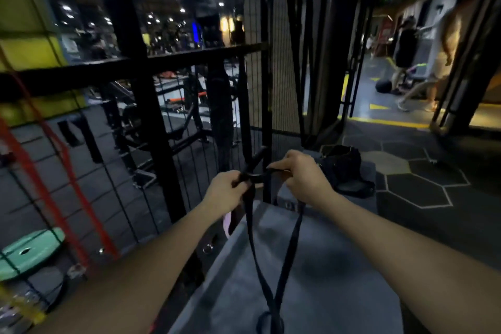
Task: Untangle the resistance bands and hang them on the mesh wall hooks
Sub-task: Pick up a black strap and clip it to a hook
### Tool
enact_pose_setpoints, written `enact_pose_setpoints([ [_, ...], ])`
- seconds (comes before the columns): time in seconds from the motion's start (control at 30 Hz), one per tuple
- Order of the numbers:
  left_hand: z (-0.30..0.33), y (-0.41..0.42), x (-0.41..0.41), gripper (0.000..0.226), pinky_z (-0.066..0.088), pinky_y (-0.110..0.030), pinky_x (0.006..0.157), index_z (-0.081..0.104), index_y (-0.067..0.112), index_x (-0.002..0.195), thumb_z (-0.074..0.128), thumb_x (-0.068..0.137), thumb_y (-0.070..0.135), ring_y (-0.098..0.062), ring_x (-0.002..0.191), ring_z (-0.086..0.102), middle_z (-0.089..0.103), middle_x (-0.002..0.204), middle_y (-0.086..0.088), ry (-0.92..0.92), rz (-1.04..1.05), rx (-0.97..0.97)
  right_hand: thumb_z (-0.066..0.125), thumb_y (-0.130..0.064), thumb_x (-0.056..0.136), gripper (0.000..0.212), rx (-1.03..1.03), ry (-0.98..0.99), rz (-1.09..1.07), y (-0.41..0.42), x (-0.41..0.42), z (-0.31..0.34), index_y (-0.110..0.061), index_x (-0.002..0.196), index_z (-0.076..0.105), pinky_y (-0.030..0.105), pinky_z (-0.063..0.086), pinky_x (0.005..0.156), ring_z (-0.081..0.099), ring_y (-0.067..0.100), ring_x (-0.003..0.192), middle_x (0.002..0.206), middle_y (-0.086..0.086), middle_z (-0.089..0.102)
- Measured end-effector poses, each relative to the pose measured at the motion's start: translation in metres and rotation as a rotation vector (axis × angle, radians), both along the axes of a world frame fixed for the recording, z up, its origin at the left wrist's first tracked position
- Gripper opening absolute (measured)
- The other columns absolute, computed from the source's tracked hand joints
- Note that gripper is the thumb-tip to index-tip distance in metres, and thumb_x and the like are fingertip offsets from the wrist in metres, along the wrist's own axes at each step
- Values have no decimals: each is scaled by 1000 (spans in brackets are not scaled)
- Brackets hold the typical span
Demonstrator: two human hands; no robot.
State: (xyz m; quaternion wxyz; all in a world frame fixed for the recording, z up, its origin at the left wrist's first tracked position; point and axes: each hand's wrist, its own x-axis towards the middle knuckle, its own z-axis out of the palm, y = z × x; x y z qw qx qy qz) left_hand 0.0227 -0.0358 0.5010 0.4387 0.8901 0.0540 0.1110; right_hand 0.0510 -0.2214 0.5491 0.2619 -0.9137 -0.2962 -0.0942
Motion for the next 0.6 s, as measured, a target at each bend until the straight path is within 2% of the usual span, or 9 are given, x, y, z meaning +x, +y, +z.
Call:
enact_pose_setpoints([
  [0.03,12,10,-3,14,57,-40,67,65,8,84,55,91,15,-27,70,63,67,77,-16,-31,25,-45,50,1,91,40,11,-20,-20,5,-1,8,-17,125,62,16,30,72,53,25,106,100,2,46],
  [0.07,25,19,-7,14,58,-38,66,65,10,84,53,92,12,-24,71,62,65,76,-13,-55,38,-81,50,-2,92,38,32,-46,-36,11,-2,16,-17,125,62,17,32,72,54,26,104,98,2,45],
  [0.13,51,30,-15,16,56,-24,57,64,9,95,48,94,8,-14,68,58,60,77,-4,-77,35,-94,53,-10,93,33,68,-95,-48,23,-8,33,-17,123,63,22,37,74,55,26,100,95,1,44],
  [0.2,78,39,-25,14,50,-15,48,61,7,99,49,94,10,-9,63,54,57,80,-5,-98,17,-118,54,-12,92,34,68,-130,-48,36,-18,51,-17,124,62,24,42,79,54,25,103,101,4,49],
  [0.3,120,50,-43,10,52,-17,59,56,16,82,56,92,14,-6,70,54,55,82,0,-108,-22,-294,53,-12,90,35,59,-183,-56,54,-31,78,-17,124,62,32,48,83,58,25,103,110,8,60],
  [0.4,157,65,-60,10,53,-15,63,53,20,83,56,91,16,-4,76,56,54,86,4,-166,-85,-401,54,-15,90,31,117,-160,-47,75,-41,101,-17,119,65,34,53,79,62,23,99,112,4,66],
  [0.53,194,80,-72,3,53,-20,66,56,19,88,56,91,20,-6,78,55,54,90,0,-277,-49,-399,63,-17,87,30,204,-49,49,107,-48,120,-15,116,66,33,51,89,62,18,101,109,3,68],
  [0.6,211,84,-75,8,51,-21,67,57,22,82,58,90,23,-6,78,55,54,89,1,-317,-30,-363,66,-15,85,25,249,-4,135,122,-51,132,-12,110,68,29,48,85,60,15,92,99,4,68],
])
